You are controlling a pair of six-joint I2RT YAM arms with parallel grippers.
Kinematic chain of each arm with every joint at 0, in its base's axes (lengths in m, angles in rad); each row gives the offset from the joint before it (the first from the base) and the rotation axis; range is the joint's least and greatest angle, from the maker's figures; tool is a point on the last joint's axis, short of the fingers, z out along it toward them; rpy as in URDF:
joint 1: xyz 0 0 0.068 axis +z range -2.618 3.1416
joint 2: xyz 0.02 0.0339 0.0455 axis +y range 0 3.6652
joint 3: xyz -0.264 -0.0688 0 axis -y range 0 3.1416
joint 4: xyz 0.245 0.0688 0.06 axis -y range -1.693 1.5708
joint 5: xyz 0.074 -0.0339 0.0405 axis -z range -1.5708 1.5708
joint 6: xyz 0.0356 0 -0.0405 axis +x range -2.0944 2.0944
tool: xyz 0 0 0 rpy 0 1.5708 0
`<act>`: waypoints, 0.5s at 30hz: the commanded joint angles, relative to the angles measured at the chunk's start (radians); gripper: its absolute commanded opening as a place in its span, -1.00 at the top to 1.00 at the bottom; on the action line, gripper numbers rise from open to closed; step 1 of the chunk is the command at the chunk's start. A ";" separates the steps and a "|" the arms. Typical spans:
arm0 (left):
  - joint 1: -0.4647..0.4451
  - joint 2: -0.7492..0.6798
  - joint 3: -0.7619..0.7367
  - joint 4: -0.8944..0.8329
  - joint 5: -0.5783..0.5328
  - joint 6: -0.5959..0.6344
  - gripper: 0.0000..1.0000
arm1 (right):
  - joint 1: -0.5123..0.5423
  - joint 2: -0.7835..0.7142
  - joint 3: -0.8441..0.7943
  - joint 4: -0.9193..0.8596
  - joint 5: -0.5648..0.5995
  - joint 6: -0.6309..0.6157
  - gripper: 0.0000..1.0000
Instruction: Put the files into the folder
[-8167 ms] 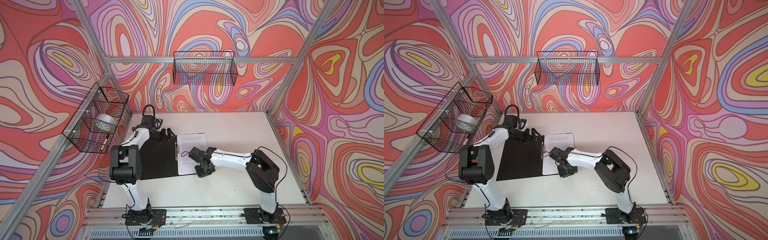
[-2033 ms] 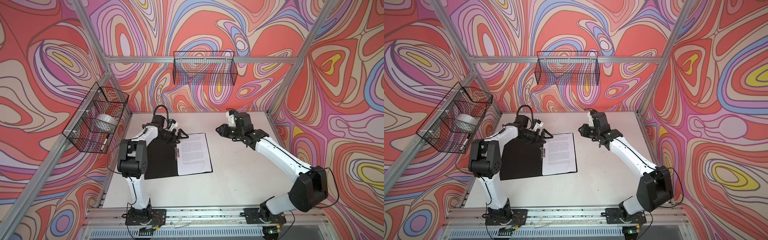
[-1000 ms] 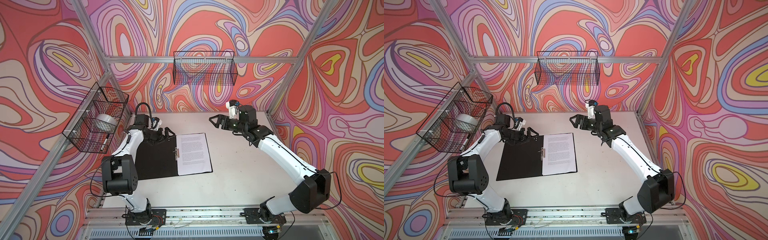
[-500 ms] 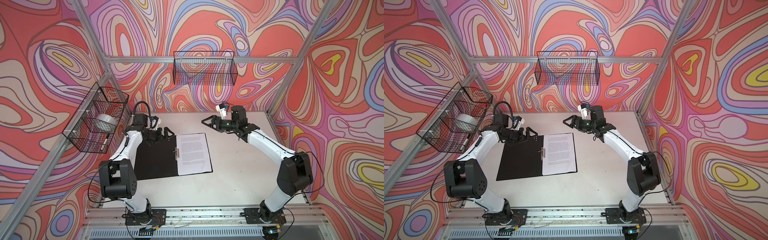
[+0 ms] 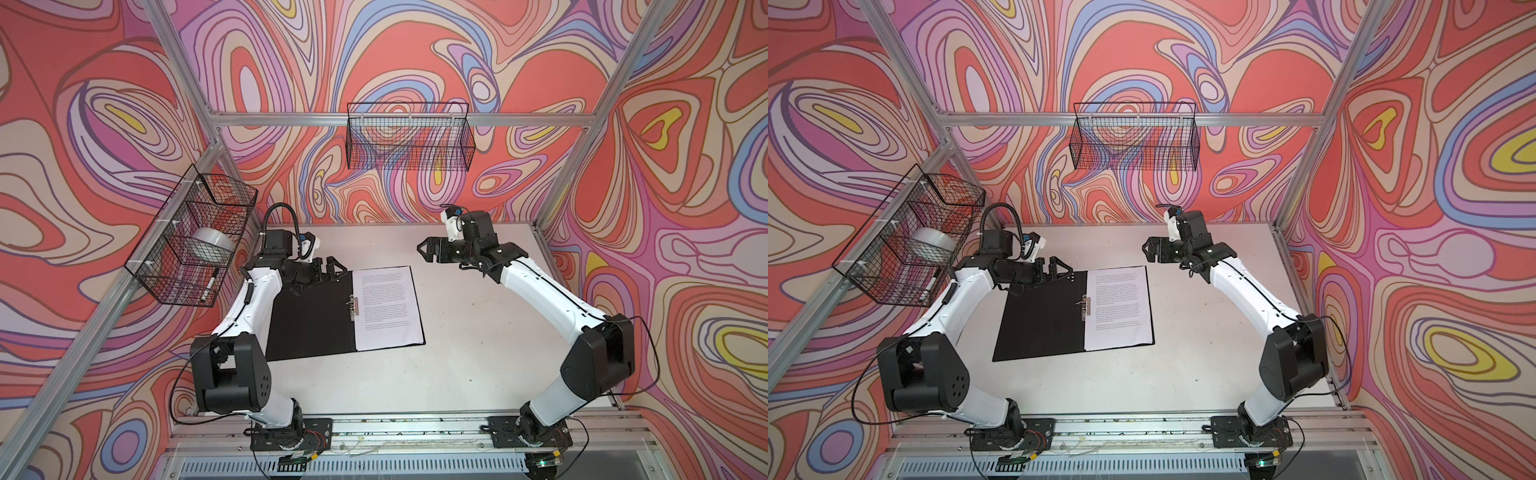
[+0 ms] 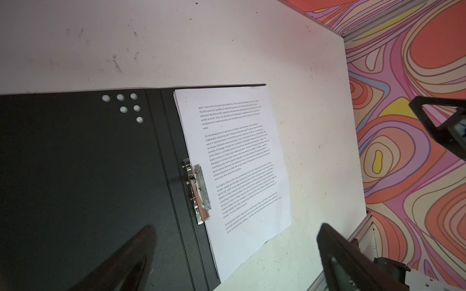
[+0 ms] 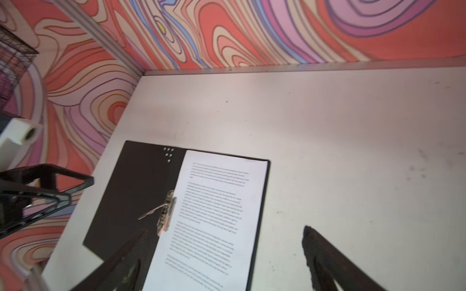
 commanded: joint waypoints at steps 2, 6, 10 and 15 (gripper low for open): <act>0.005 -0.035 -0.016 -0.002 -0.033 0.026 -0.99 | -0.009 -0.100 -0.094 0.006 0.248 0.000 -0.97; 0.004 -0.044 -0.049 0.013 -0.064 0.017 -1.00 | -0.043 -0.140 -0.163 0.039 0.219 0.039 -0.97; 0.004 -0.016 -0.071 0.003 -0.122 -0.040 -0.99 | -0.043 -0.126 -0.120 -0.058 0.236 0.016 -0.93; 0.004 0.023 -0.171 0.082 -0.084 -0.153 -0.99 | -0.043 -0.168 -0.133 -0.110 0.228 -0.004 -0.64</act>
